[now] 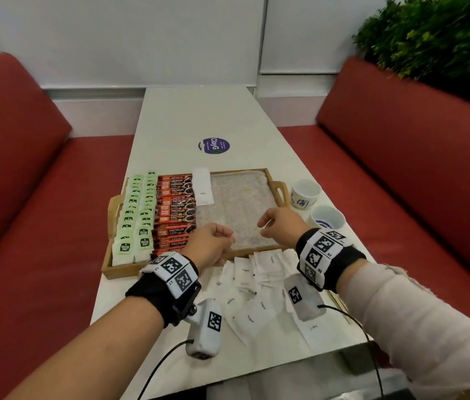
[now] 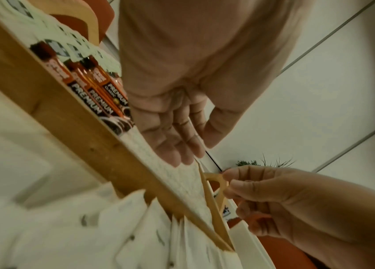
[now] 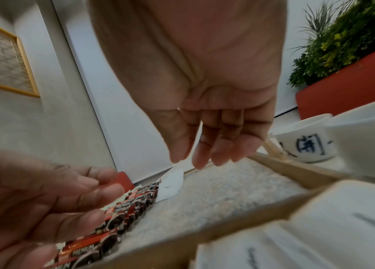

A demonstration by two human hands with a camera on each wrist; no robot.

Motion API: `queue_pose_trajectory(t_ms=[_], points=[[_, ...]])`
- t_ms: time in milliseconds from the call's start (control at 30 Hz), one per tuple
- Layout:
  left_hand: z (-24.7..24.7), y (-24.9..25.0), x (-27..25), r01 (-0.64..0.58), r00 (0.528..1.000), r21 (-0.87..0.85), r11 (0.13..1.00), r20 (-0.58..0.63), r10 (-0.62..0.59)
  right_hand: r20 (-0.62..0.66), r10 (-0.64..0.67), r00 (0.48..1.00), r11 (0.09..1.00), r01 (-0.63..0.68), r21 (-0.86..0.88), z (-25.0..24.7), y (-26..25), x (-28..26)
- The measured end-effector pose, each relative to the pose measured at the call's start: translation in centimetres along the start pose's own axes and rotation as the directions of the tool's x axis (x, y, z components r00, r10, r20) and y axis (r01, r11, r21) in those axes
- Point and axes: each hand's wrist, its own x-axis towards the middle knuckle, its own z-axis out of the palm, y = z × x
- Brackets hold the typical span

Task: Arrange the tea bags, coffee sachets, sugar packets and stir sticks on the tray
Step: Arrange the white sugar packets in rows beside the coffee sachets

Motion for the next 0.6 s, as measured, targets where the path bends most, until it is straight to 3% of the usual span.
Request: queue_pose_trajectory(t_ms=[200,400,600], points=[[3.0,-1.0,-0.5,0.175,0.974,0.061,0.983,0.133,-0.182,0.042,0.076,0.996,0.981,-0.067,-0.180,0.1,3.7,-2.8],[4.8,-1.2,-0.2,0.248,0.961,0.080,0.966,0.106,-0.255,0.035,0.092,0.995,0.954,-0.078,-0.288,1.8,5.3,-4.7],[5.6,-1.5,0.3,0.298,0.951,0.091,0.950,0.061,-0.304,-0.024,0.059,0.998,0.976,-0.063,-0.208,3.4,5.3,-5.2]])
